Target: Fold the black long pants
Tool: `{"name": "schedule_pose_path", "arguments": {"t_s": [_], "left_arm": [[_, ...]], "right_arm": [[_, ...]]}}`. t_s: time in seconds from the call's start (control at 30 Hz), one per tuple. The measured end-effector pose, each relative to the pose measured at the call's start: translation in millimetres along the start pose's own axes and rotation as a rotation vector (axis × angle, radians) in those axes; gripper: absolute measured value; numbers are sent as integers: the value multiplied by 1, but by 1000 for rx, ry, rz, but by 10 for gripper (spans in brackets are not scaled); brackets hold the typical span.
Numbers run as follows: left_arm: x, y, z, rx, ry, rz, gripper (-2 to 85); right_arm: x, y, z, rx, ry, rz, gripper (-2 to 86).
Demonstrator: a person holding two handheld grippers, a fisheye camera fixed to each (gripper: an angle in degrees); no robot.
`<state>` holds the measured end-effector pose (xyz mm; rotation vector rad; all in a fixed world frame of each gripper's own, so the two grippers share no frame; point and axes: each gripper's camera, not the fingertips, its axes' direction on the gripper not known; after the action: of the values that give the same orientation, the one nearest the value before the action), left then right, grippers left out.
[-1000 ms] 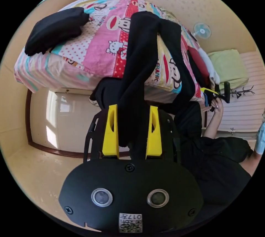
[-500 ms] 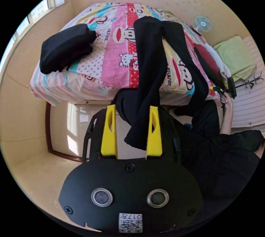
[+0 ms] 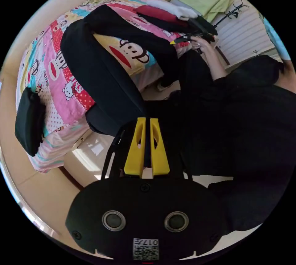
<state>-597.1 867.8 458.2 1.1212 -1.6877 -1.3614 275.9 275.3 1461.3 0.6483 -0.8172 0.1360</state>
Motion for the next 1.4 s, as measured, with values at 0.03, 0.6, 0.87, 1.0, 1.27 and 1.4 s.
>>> {"name": "schedule_pose_path", "arguments": {"t_s": [0.03,0.6,0.87,1.0,1.27,1.4], "left_arm": [[15,-13,25,-109,-64,44,22],[-53,-198,105,250,348,-76,131],[-99,-278,225,191,557,-254,44],[-104,-235,198,208,576,-203,39],[-129,-169,225,176,485,-433,74],[-112,-166,208,180,361,-404,99]], "right_arm": [[1,0,1,-1,2,-6,21],[20,-10,44,-170,16,-60,67],[42,21,12,-49,-38,-42,63],[56,26,-1,67,-114,-81,58],[38,-19,73,16,-161,-117,80],[29,-21,96,7,-35,-83,72]]}}
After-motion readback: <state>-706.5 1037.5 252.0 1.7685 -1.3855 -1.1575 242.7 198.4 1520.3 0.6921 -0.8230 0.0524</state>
